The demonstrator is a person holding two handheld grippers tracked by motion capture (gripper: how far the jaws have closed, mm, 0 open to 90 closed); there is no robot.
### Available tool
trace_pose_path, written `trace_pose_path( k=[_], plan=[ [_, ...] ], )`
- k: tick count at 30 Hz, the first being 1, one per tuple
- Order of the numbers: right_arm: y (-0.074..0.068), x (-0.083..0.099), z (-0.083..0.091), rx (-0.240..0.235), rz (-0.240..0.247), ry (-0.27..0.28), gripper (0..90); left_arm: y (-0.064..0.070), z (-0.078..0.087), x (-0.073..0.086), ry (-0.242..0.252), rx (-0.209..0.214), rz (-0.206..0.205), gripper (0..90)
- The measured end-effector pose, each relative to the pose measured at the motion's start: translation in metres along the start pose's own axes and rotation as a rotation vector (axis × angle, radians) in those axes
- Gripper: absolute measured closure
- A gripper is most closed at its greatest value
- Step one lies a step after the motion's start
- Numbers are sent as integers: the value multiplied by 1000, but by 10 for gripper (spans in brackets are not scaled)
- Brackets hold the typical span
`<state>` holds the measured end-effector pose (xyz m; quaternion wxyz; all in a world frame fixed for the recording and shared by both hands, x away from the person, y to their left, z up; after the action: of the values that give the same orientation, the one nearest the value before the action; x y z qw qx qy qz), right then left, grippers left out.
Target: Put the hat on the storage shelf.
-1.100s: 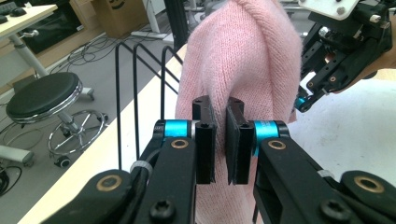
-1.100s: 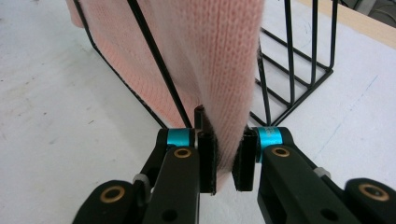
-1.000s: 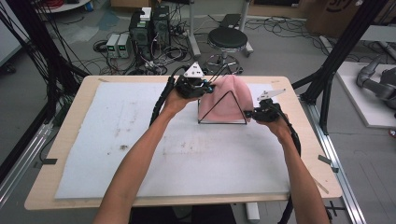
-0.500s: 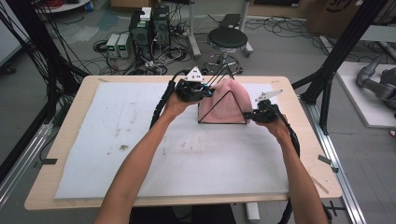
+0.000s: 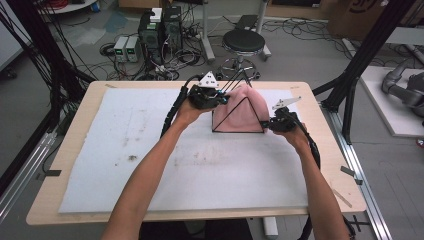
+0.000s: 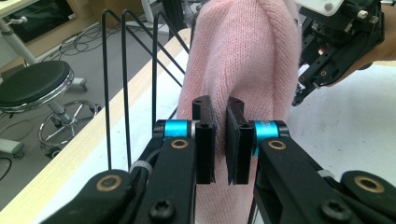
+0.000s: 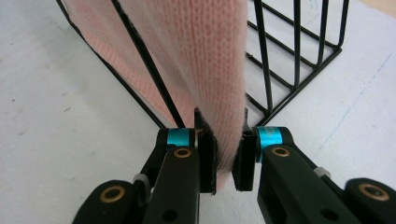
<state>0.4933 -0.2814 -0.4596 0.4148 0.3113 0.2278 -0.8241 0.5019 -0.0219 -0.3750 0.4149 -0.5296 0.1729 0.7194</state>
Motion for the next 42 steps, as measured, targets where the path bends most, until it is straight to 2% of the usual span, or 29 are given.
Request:
trace_pose_path(
  k=[6, 8, 9, 10, 11, 13, 17, 21, 25, 34, 37, 42],
  plan=[
    [0, 0, 0, 5, 5, -4, 810, 0, 0, 0, -1, -1, 6, 820],
    [1, 0, 0, 24, 10, -11, 747, 0, 0, 0, -1, 6, 9, 815],
    [2, 1, 0, 44, 5, -12, 681, 0, 0, 0, -5, 5, 9, 800],
    [3, 1, 1, 55, -2, -10, 628, 0, 0, 0, -4, 5, 18, 761],
    [5, 3, 2, 64, -21, -9, 578, 0, -1, 0, -12, 1, 17, 653],
    [7, 6, 3, 49, -47, -15, 557, -2, -2, 2, -30, -13, 22, 544],
    [8, 9, 3, 57, -46, -14, 520, -1, -3, 2, -27, -9, 27, 476],
    [9, 9, 5, 79, -56, 0, 410, 0, -2, 0, -15, 2, 37, 372],
    [10, 9, 6, 81, -63, 5, 356, 0, -1, -2, -10, 15, 41, 313],
    [7, 7, 10, 87, -62, 15, 306, 1, 4, -2, -8, 38, 69, 265],
    [3, 4, 14, 96, -49, 34, 298, 0, 9, -1, 5, 38, 80, 259],
    [-2, 5, 26, 110, -69, 70, 280, 0, 25, 1, 19, 34, 92, 249]
  ],
)
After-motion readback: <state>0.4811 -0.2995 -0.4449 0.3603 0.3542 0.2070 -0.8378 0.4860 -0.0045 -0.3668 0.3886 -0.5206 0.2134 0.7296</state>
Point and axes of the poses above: each handheld gripper's, and its own axes: z roughly backward along the jaws, x roughly out of its underside, y roughly to its right, the point moved 5 cm from there along -z, roughly forward along the jaws, and after that the axes turned 11 degrees about -x, right-handed, at the moved point
